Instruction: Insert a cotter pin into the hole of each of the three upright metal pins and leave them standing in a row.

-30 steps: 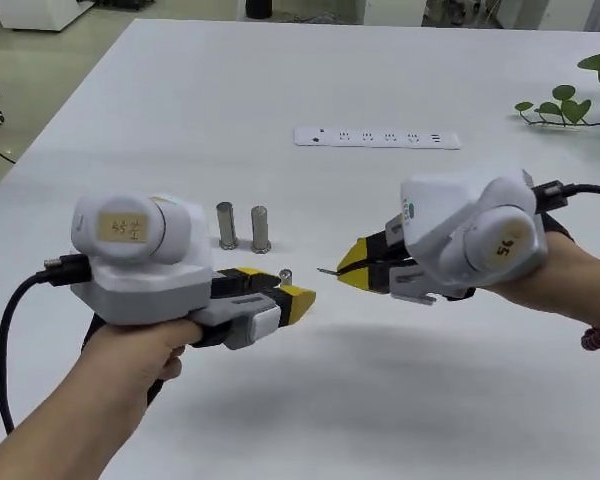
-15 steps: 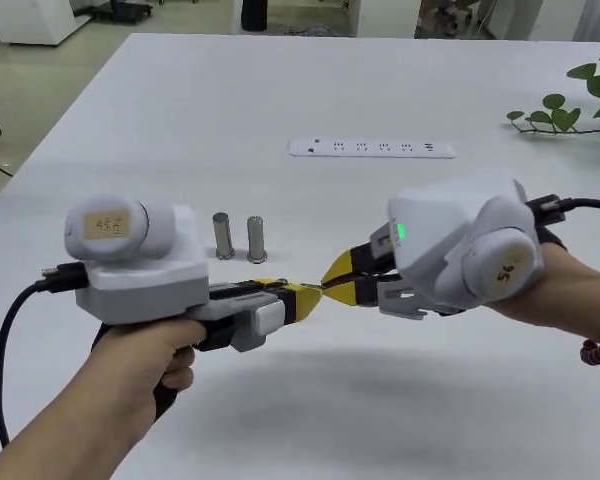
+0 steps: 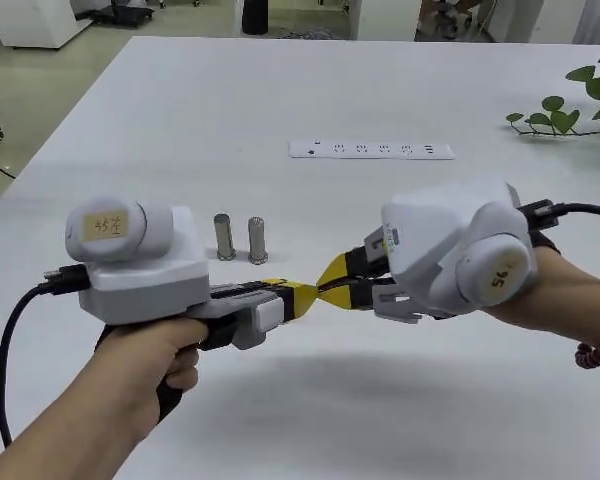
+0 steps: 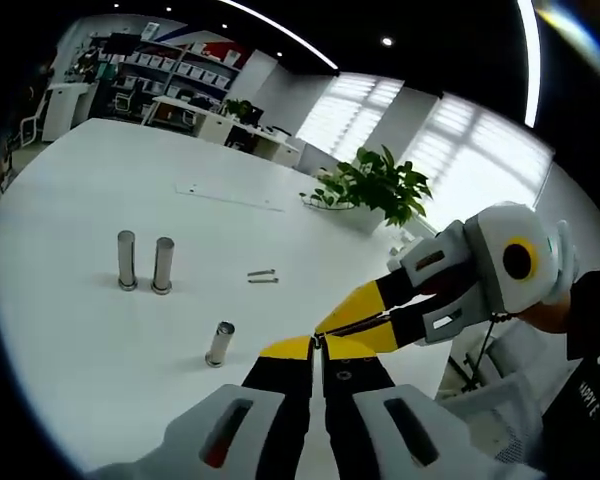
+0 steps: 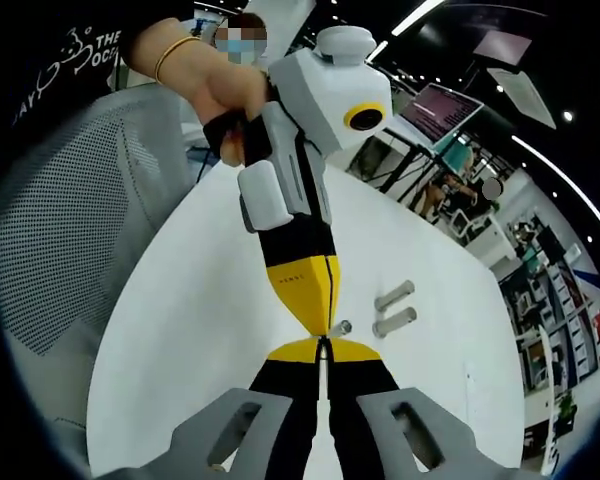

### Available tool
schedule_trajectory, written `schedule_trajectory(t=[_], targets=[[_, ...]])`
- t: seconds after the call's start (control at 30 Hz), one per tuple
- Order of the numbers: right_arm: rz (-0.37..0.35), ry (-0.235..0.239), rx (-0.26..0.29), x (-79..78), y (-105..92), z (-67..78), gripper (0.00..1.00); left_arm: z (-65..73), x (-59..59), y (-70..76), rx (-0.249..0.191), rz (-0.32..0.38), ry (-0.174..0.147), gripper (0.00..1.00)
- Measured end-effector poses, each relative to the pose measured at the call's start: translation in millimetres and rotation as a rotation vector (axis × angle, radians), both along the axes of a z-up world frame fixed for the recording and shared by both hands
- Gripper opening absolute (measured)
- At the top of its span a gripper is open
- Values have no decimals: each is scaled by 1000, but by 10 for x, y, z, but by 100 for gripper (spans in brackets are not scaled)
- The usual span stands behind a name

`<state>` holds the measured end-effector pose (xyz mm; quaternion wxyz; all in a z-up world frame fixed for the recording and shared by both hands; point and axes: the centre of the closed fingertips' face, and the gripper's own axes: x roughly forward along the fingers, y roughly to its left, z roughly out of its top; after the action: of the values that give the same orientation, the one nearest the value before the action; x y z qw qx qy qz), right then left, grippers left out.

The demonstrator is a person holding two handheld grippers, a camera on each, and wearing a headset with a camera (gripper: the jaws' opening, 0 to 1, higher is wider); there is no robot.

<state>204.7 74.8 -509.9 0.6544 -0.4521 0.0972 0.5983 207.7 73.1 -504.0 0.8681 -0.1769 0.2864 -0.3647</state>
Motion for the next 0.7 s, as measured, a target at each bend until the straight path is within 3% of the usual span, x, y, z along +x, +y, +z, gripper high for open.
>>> schedule_trajectory(t=[0.17,0.4,0.47,0.7], targets=[[-3,-3,4,0,-1,11,0,6,-2,1,13,-6,-22,0],[2,-2,4,-16,2,30,0,20,-14,8,-2,-7,-29,0],[-4,3,3,-21,1,24,0,18,-22,4,31,-32,-73,0],[-7,10,-6,-46,-12,-15,0,-14,-29,10,57,-54,-85,0]])
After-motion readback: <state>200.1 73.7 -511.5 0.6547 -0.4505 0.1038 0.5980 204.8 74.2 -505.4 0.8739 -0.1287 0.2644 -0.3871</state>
